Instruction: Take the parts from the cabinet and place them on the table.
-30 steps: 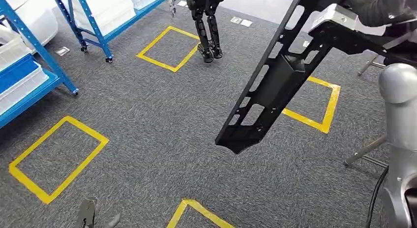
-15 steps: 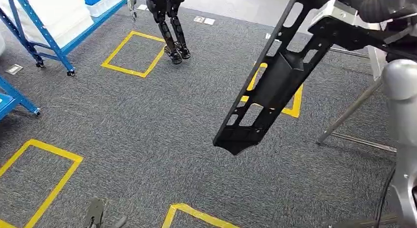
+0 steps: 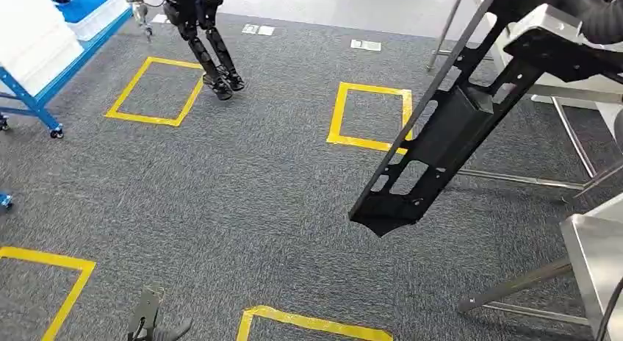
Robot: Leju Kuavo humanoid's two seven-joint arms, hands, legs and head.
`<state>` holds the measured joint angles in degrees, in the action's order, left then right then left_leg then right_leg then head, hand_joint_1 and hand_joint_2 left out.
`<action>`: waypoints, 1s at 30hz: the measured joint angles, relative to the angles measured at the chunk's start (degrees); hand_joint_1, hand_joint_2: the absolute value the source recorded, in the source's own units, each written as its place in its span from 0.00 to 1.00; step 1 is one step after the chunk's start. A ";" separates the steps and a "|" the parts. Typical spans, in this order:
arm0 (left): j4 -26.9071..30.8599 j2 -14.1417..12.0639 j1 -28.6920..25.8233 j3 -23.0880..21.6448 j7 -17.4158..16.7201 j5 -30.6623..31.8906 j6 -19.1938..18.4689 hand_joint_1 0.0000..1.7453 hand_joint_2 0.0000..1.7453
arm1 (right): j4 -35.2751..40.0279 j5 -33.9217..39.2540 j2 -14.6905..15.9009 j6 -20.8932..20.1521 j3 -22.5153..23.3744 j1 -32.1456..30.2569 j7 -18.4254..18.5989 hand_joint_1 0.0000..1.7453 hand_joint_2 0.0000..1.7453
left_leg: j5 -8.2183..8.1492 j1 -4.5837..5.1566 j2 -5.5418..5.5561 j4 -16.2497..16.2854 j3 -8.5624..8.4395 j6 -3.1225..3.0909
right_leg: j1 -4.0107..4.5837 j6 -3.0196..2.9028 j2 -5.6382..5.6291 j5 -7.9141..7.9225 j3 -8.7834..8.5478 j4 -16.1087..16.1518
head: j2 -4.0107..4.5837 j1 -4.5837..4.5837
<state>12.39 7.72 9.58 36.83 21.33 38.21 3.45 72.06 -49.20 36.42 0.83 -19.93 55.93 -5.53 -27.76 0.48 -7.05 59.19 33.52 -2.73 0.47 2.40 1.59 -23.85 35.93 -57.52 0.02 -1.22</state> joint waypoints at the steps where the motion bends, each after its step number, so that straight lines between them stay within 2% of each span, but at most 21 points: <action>1: 0.00 0.00 0.04 -0.17 -0.02 0.00 -0.02 0.00 1.00 | 0.04 0.13 0.44 0.02 0.18 -0.09 0.02 1.00 1.00 | -0.55 -0.35 0.60 0.41 0.34 0.44 | -1.63 -0.63 -0.60 0.34 -0.37 0.46 | 0.00 0.07; 2: 0.00 -0.02 0.08 -0.26 -0.07 0.06 -0.04 0.00 1.00 | 0.11 0.37 0.50 0.04 0.24 0.14 0.11 1.00 1.00 | -1.71 -0.56 3.45 1.95 0.70 0.70 | -1.29 -0.79 -1.20 0.38 -0.40 0.52 | 0.00 0.05; 3: -0.02 0.00 -0.01 -0.31 -0.17 0.07 -0.02 0.00 1.00 | 0.11 0.48 0.50 0.04 0.28 0.16 0.26 1.00 1.00 | -3.86 -0.73 5.48 5.33 2.11 0.85 | -1.48 -1.59 -1.52 0.56 -0.42 0.50 | 0.00 -0.04; 4: -0.09 0.04 -0.22 -0.39 -0.28 0.07 -0.02 0.00 1.00 | 0.13 0.68 0.22 0.04 0.20 0.02 0.35 1.00 1.00 | -6.18 -0.72 6.60 9.86 4.15 1.03 | -1.47 -1.75 -2.01 0.44 -0.40 0.52 | 0.00 0.15; 6: -0.26 0.04 -0.59 -0.66 -0.33 0.13 -0.04 0.00 1.00 | 0.13 0.77 0.02 0.02 -0.09 -0.38 0.37 1.00 1.00 | -8.93 -0.79 7.20 17.79 8.08 1.35 | -1.44 -1.75 -3.69 0.46 -0.35 0.49 | 0.00 0.22; 7: -0.33 0.04 -0.68 -0.70 -0.35 0.13 -0.04 0.00 1.00 | 0.11 0.79 0.00 0.04 -0.09 -0.48 0.39 1.00 1.00 | -8.35 -0.91 7.20 18.02 8.37 1.39 | -1.48 -1.73 -4.34 0.47 -0.38 0.47 | 0.00 0.18; 9: -0.33 0.04 -0.74 -0.72 -0.50 0.13 -0.02 0.00 1.00 | 0.04 0.79 -0.09 0.04 -0.09 -0.47 0.50 1.00 1.00 | -3.72 -1.41 7.36 11.53 5.46 1.51 | -1.70 -1.66 -5.88 0.48 -0.39 0.26 | 0.00 0.20; 10: -0.33 0.02 -0.74 -0.74 -0.52 0.13 0.00 0.00 1.00 | 0.02 0.79 -0.18 0.11 -0.09 -0.49 0.52 1.00 1.00 | -0.93 -1.81 8.38 6.32 3.01 1.63 | -1.79 -1.61 -6.60 0.45 -0.38 -0.08 | 0.00 0.22; 11: -0.35 0.02 -0.78 -0.76 -0.55 0.13 0.07 0.00 1.00 | -0.02 0.76 -0.29 0.22 -0.13 -0.53 0.52 1.00 1.00 | 0.48 -2.38 11.51 2.61 1.43 1.78 | -1.86 -1.50 -7.25 0.38 -0.06 -0.38 | 0.00 0.20; 12: -0.44 0.02 -0.86 -0.79 -0.55 0.13 0.15 0.00 1.00 | -0.13 0.72 -0.57 0.48 -0.24 -0.52 0.55 1.00 1.00 | -0.16 -2.48 12.56 1.23 0.87 1.99 | -1.30 -1.00 -8.03 0.28 0.57 -1.02 | 0.00 0.04; 15: -0.46 0.02 -0.88 -0.76 -0.57 0.13 0.17 0.00 1.00 | -0.37 0.68 -0.59 0.70 -0.28 -1.19 0.57 1.00 1.00 | 0.16 -1.31 10.53 1.45 1.05 0.93 | -1.59 0.78 -10.13 1.25 1.33 -0.06 | 0.00 0.15; 16: -0.46 0.13 -0.80 -0.79 -0.52 0.13 0.17 0.00 1.00 | -0.48 0.68 -0.39 0.72 -0.24 -1.25 0.57 1.00 1.00 | 0.78 -1.54 9.66 0.39 0.73 0.05 | -1.35 1.25 -10.38 1.30 1.50 -0.04 | 0.00 0.13; 17: -0.44 0.07 -0.72 -0.76 -0.48 0.13 0.17 0.00 1.00 | -0.52 0.66 -0.29 0.88 -0.09 -1.40 0.57 1.00 1.00 | 1.12 -1.34 8.93 -0.10 0.41 -0.42 | -1.67 1.11 -6.48 0.84 2.20 -1.09 | 0.00 0.09; 18: -0.44 -0.02 -0.75 -0.74 -0.37 0.13 0.20 0.00 1.00 | -0.66 0.66 -0.33 0.90 -0.09 -1.15 0.61 1.00 1.00 | 1.16 -1.33 8.25 -0.22 0.36 -0.94 | -1.38 0.82 -3.75 -0.64 3.50 -3.68 | 0.00 -0.50; 20: -0.44 -0.11 -0.83 -0.74 -0.31 0.11 0.33 0.00 1.00 | -0.90 0.57 -0.46 1.11 -0.09 -1.43 0.61 1.00 1.00 | 1.12 -1.07 6.53 -0.21 0.37 -1.10 | -1.60 0.65 -2.45 -4.26 8.00 -13.16 | 0.00 -0.46; 22: -0.44 -0.11 -0.82 -0.76 -0.28 0.13 0.35 0.00 1.00 | -1.27 0.52 -0.53 1.16 -0.09 -1.86 0.59 1.00 1.00 | 1.08 -0.84 4.97 -0.19 0.50 -1.15 | -1.69 1.20 -2.38 -5.34 10.25 -18.06 | 0.00 -0.44; 23: -0.44 -0.11 -0.81 -0.76 -0.22 0.13 0.44 0.00 1.00 | -1.36 0.52 -0.50 1.20 -0.09 -1.99 0.52 1.00 1.00 | 1.04 -0.79 4.23 -0.18 0.50 -1.11 | -1.76 1.57 -2.28 -4.65 9.25 -16.44 | 0.00 -0.46; 25: -0.44 -0.13 -0.69 -0.74 -0.15 0.13 0.72 0.00 1.00 | -1.44 0.70 -0.46 1.33 0.04 -1.98 0.41 1.00 1.00 | 0.94 -0.75 2.86 -0.18 0.44 -0.98 | -1.76 2.36 -1.13 -1.56 3.80 -6.95 | 0.00 -0.41; 26: -0.42 -0.18 -0.58 -0.76 -0.09 0.15 0.79 0.00 1.00 | -1.44 0.81 -0.35 1.42 0.17 -1.97 0.41 1.00 1.00 | 0.82 -0.62 2.33 -0.11 0.20 -0.79 | -1.66 2.40 2.25 -0.24 0.50 -1.44 | 0.00 -0.52; 27: -0.40 -0.22 -0.60 -0.76 -0.04 0.15 0.81 0.00 1.00 | -1.44 0.85 -0.35 1.46 0.20 -1.90 0.39 1.00 1.00 | 0.49 -0.15 1.82 -0.01 0.14 -0.31 | -0.67 1.58 4.45 -0.22 -0.67 -0.12 | 0.00 -0.55; 30: -0.42 -0.24 -0.57 -0.76 0.00 0.17 0.83 0.00 1.00 | -1.44 0.87 0.02 1.57 0.28 -1.94 0.33 1.00 1.00 | 0.11 -0.07 -0.18 -0.09 -0.29 0.19 | 0.13 0.40 1.88 0.16 -0.11 -0.03 | 0.00 -0.30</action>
<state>11.98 7.48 9.02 36.06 21.33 38.38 4.28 70.62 -48.33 36.44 2.40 -19.65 54.00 -5.20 -27.64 0.41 -7.23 59.10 33.23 -2.54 0.60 2.80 3.47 -23.69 35.82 -57.55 0.02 -1.53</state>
